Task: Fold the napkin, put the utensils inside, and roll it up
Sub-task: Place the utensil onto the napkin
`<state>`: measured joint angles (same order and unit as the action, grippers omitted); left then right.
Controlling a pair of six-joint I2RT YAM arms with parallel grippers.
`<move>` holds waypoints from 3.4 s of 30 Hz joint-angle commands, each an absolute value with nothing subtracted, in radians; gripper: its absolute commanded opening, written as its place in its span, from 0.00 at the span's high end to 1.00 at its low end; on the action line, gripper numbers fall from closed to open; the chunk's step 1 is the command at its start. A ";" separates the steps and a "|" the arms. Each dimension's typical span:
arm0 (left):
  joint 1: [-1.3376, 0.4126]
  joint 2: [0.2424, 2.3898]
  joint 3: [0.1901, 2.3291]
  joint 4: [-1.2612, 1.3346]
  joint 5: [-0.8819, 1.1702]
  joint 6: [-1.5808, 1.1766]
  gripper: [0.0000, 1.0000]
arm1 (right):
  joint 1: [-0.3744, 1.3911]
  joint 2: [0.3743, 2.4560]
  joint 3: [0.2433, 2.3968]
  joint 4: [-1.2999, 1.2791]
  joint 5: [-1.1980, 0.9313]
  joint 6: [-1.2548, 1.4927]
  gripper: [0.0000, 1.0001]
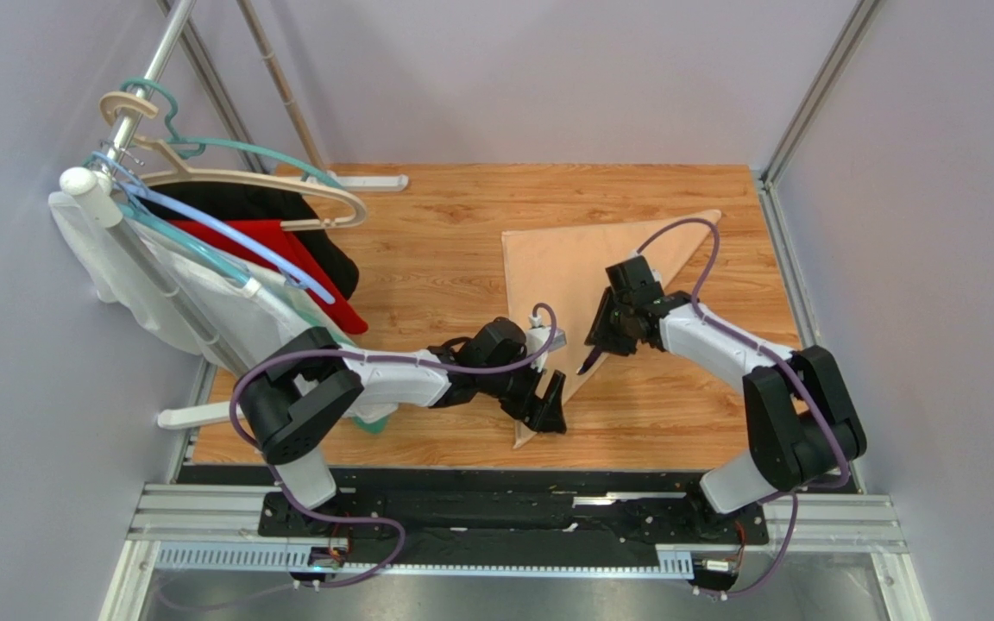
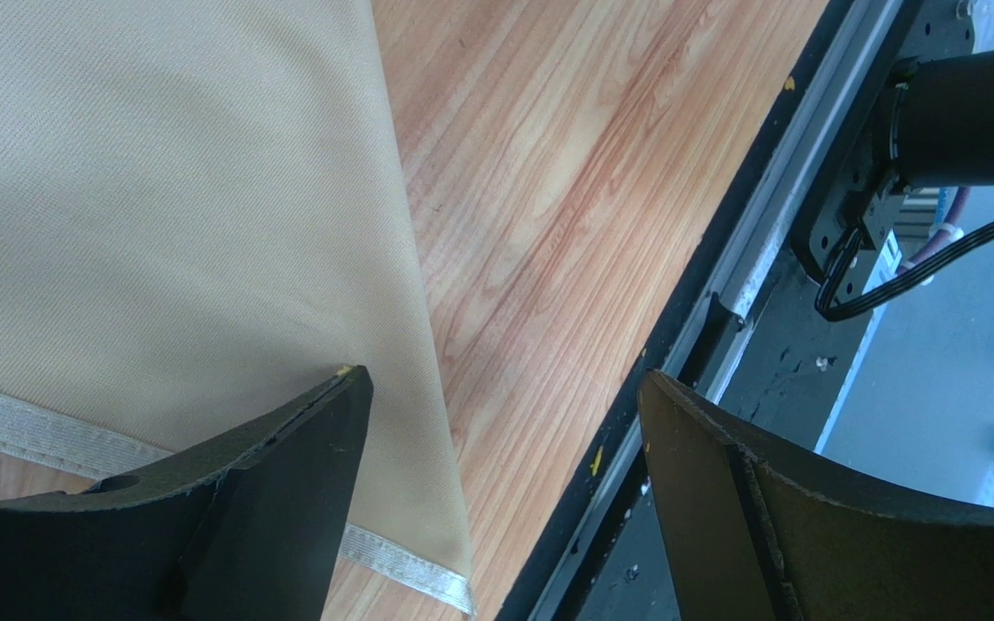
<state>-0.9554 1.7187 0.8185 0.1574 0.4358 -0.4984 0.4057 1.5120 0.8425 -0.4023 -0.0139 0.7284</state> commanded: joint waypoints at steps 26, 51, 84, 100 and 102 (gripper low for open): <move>-0.965 1.603 0.876 -0.009 0.396 -0.462 0.14 | 0.196 1.875 1.290 -0.588 0.107 0.569 0.66; -0.965 1.674 0.778 0.095 0.411 -0.480 0.14 | 0.169 1.951 1.391 -0.647 0.120 0.532 0.70; -0.965 1.660 0.767 0.091 0.410 -0.489 0.14 | 0.137 1.993 1.387 -0.661 0.204 0.489 0.85; -0.965 1.654 0.762 0.097 0.411 -0.509 0.14 | 0.080 2.036 1.436 -0.652 0.207 0.446 0.86; -0.965 1.658 0.764 0.098 0.411 -0.511 0.14 | 0.075 2.043 1.442 -0.652 0.206 0.439 0.85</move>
